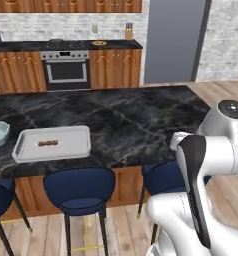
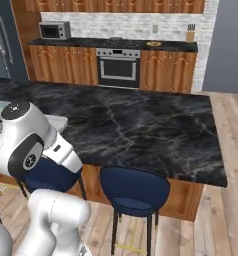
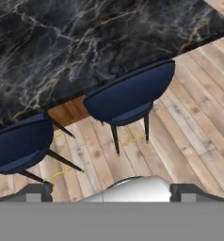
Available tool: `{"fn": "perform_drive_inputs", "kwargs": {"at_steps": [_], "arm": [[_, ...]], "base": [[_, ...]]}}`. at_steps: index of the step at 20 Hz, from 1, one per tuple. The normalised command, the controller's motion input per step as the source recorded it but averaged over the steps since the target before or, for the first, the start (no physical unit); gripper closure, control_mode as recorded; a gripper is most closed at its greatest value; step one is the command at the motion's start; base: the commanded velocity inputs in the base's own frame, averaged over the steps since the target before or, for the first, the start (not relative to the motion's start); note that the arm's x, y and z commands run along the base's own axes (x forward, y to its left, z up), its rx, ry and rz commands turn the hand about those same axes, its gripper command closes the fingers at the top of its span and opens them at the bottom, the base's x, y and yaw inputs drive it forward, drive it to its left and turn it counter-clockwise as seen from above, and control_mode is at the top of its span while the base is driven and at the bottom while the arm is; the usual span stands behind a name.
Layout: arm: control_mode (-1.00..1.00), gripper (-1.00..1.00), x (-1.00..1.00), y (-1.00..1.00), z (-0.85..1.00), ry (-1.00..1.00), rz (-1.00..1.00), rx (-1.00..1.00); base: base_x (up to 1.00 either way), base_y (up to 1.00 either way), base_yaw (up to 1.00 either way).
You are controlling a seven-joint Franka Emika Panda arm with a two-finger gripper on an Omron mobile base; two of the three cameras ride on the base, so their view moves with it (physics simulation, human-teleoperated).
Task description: Place the cold items (avocado and tangerine) from the fridge in one tupperware on the dining counter. Place the warm items (kebab skewer and hot dog) in the stove area in another tupperware.
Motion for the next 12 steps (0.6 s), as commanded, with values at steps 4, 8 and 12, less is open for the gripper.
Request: {"fn": "perform_drive_inputs", "kwargs": {"at_steps": [4, 8, 12], "arm": [[1.0, -1.0, 0.0, 0.0, 0.0, 0.0, 0.0, 0.0], [1.0, -1.0, 0.0, 0.0, 0.0, 0.0, 0.0, 0.0], [1.0, -1.0, 0.0, 0.0, 0.0, 0.0, 0.0, 0.0]], "base": [[0.43, -1.0, 0.01], [0.72, -1.0, 0.06], [0.91, -0.99, 0.11]]}}
